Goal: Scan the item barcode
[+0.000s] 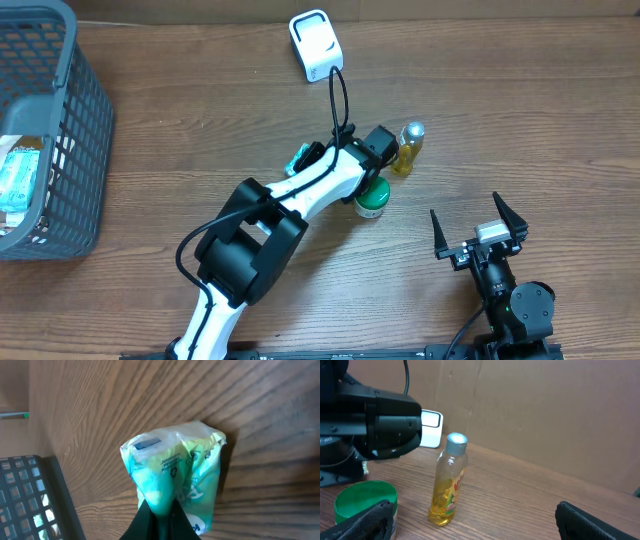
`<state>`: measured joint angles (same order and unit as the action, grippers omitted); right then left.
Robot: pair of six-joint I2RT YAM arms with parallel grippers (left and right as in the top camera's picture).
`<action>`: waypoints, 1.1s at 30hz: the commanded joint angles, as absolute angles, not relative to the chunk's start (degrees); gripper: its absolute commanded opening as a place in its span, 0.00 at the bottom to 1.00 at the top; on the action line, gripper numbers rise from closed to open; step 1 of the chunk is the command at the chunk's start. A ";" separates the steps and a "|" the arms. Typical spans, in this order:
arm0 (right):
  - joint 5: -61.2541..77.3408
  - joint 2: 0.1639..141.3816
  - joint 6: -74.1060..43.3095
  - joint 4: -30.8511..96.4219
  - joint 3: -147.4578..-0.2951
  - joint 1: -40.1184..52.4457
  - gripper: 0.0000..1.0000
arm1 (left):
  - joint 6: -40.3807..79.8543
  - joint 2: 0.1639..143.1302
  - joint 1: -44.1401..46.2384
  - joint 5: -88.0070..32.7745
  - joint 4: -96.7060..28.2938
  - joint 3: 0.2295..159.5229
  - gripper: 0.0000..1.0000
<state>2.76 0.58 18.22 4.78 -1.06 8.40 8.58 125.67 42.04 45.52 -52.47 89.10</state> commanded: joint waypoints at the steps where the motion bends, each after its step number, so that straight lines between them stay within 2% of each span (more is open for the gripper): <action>1: 2.63 0.16 18.00 4.62 -0.45 8.62 1.00 | 9.19 126.32 42.72 46.68 -52.23 88.68 0.04; 13: 2.63 0.16 18.00 4.64 -0.45 8.62 1.00 | 9.45 126.32 48.01 46.52 -51.77 88.68 0.04; 27: 2.66 0.16 18.00 4.62 -0.45 8.62 1.00 | 9.93 126.32 47.92 46.94 -51.75 88.71 0.05; 33: 2.63 0.16 17.98 4.62 -0.45 8.62 1.00 | 10.39 126.32 48.03 46.92 -51.72 88.71 0.18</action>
